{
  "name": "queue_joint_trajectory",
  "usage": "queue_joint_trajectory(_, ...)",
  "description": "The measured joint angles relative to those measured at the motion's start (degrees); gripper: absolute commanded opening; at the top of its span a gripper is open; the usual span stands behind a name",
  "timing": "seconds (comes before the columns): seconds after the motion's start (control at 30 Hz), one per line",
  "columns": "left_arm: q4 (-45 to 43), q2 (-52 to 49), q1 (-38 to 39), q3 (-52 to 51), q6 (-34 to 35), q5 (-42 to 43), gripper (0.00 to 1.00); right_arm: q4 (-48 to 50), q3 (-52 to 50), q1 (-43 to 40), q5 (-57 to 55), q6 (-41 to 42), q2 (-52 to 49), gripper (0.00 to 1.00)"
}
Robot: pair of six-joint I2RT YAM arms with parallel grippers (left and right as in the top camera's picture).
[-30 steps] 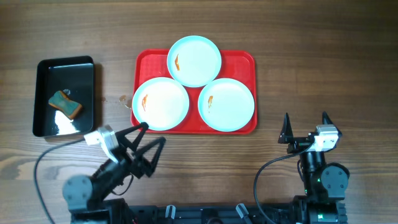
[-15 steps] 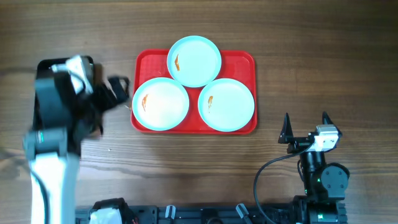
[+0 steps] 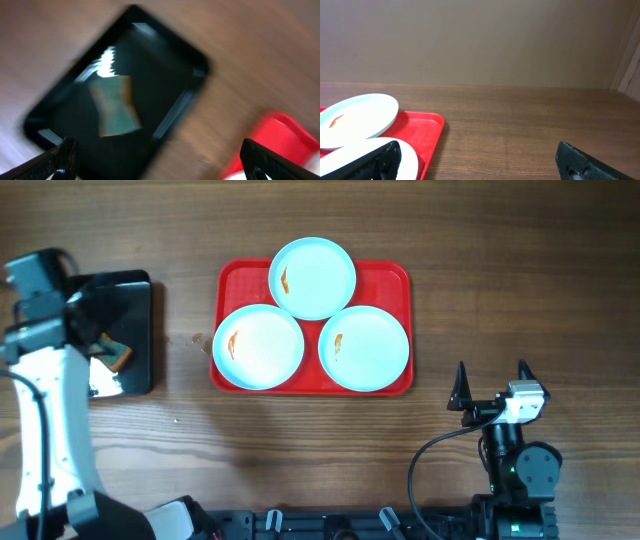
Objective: Clean dirty plates on tray and stack at the side
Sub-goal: 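Move the left gripper to the green-orange sponge in the black tray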
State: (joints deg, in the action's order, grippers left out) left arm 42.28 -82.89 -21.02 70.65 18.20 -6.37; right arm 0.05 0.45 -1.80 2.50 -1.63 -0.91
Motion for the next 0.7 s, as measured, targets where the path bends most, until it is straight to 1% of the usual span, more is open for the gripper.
queue_joint_trajectory(0.13,1.16,-6.08,-6.80,0.35,0.13,1.07,1.00,-0.02,0.00,0.00,0.00,0.02,0.00,1.00)
queue_joint_trajectory(0.27,0.55,-12.70,-10.49,0.35,-0.17,4.55,1.00,-0.02,0.00,0.00,0.00,0.00,0.00,1.00)
queue_joint_trajectory(0.57,-3.17,-15.63,-9.81,0.35,-3.06,7.37,1.00,-0.02,-0.02,0.00,0.00,0.00,0.00,1.00)
queue_joint_trajectory(0.63,-3.19,-17.75,-9.51,0.46,-3.15,7.37,1.00,-0.02,0.00,0.00,0.00,0.00,0.00,1.00)
queue_joint_trajectory(0.7,-2.14,-22.34,-8.68,1.29,-3.41,7.43,1.00,-0.02,0.00,0.00,0.00,0.02,0.00,1.00)
